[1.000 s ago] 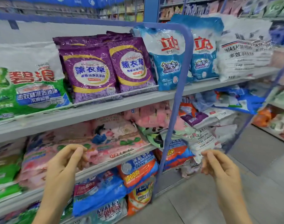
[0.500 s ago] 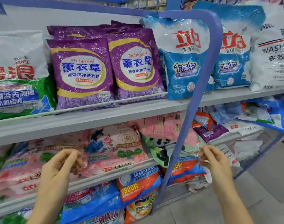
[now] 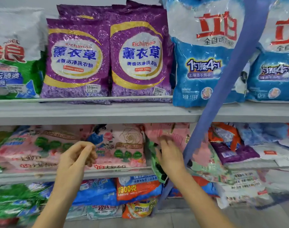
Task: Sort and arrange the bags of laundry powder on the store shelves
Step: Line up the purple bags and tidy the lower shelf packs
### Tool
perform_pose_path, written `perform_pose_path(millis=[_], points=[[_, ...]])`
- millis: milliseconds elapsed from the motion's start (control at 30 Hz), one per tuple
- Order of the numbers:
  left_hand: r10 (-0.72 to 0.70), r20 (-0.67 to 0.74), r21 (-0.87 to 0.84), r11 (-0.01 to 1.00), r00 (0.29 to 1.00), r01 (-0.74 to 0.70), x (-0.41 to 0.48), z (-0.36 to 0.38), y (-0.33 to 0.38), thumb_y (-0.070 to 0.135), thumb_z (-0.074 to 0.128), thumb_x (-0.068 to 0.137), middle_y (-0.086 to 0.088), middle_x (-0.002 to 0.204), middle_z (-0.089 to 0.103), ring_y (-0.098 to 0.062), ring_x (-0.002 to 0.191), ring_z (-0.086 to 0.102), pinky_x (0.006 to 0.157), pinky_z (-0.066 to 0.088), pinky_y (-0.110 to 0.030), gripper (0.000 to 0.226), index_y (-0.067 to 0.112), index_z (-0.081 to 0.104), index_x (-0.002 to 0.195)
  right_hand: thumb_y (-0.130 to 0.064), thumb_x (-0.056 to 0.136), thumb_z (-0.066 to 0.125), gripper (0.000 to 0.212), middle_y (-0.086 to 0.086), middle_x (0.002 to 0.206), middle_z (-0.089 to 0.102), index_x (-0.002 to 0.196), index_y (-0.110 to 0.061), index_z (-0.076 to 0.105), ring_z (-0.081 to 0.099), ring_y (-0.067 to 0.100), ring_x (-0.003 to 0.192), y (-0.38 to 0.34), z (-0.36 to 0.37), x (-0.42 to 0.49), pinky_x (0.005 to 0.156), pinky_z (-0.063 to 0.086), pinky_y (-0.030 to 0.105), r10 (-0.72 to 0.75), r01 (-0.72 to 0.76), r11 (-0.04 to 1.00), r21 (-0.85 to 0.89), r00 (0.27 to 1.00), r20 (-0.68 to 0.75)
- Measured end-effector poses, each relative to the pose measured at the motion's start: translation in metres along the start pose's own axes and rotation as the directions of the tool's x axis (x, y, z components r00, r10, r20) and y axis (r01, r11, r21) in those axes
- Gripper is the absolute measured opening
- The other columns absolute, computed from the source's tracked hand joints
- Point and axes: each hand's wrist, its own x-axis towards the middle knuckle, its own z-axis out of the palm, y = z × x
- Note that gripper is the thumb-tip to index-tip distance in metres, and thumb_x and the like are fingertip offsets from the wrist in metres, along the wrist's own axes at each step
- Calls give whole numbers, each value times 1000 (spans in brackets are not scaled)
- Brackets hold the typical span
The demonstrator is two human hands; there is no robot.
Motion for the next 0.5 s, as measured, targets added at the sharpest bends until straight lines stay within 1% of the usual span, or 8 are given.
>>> perform_pose_path(millis=[33, 67, 100, 200, 300, 367, 400, 500], points=[[6, 0, 1, 1000, 1000, -6, -1, 0, 1, 9, 49, 96, -1, 62, 62, -7, 56, 54, 53, 44, -15, 32, 24, 67, 73, -26, 96, 48, 53, 14, 148, 31, 145, -16, 29, 34, 30, 135, 5, 10, 18, 105, 34, 39, 37, -32, 992, -124, 998, 42], [13, -2, 2, 1000, 1000, -13, -1, -1, 2, 10, 49, 96, -1, 62, 61, -7, 56, 54, 52, 44, -16, 31, 23, 67, 74, -27, 95, 49, 63, 15, 154, 19, 149, -15, 17, 20, 32, 141, 10, 18, 35, 113, 21, 43, 67, -51, 973, -223, 996, 63], [17, -4, 3, 1000, 1000, -17, -1, -2, 3, 10, 49, 96, -1, 61, 61, -7, 56, 54, 52, 43, -16, 30, 22, 66, 74, -27, 94, 50, 70, 16, 156, 13, 150, -13, 11, 12, 35, 143, 16, 24, 51, 115, 11, 47, 117, -85, 950, -302, 989, 88], [11, -12, -11, 1000, 1000, -11, -3, -10, 1, 10, 50, 95, -2, 63, 63, -8, 57, 55, 53, 45, -16, 28, 20, 66, 75, -41, 86, 62, 93, 18, 155, 10, 149, -8, 1, 9, 39, 142, 32, 36, 83, 114, 3, 54, 299, -219, 875, -433, 946, 127], [-3, -1, -29, 1000, 1000, 3, -3, -20, -4, 13, 53, 91, -4, 64, 63, -9, 57, 55, 52, 46, -16, 24, 21, 67, 73, -53, 71, 73, 115, 22, 153, 13, 148, -10, 0, 13, 43, 140, 41, 48, 90, 111, 4, 61, 323, -213, 824, -525, 938, 126], [-19, 7, -29, 999, 1000, 19, -1, -27, -9, 10, 52, 92, -5, 62, 61, -10, 56, 54, 52, 45, -18, 26, 20, 67, 73, -58, 71, 69, 112, 20, 153, 17, 148, -10, 4, 16, 44, 139, 43, 53, 90, 108, 1, 66, 303, -193, 778, -598, 949, 88], [-30, 15, -29, 999, 999, 30, 0, -30, -13, 9, 51, 93, -6, 62, 61, -12, 56, 54, 52, 45, -18, 27, 19, 66, 73, -58, 75, 66, 105, 19, 153, 20, 149, -10, 8, 17, 43, 139, 45, 55, 89, 107, -1, 68, 283, -184, 753, -632, 958, 58], [-72, 32, -47, 996, 997, 73, 4, -41, -19, 9, 52, 92, -6, 60, 60, -14, 56, 53, 52, 45, -18, 26, 19, 67, 72, -38, 87, 61, 70, 16, 150, 31, 144, -11, 31, 22, 42, 138, 43, 52, 93, 108, -1, 66, 251, -179, 739, -649, 968, 19]])
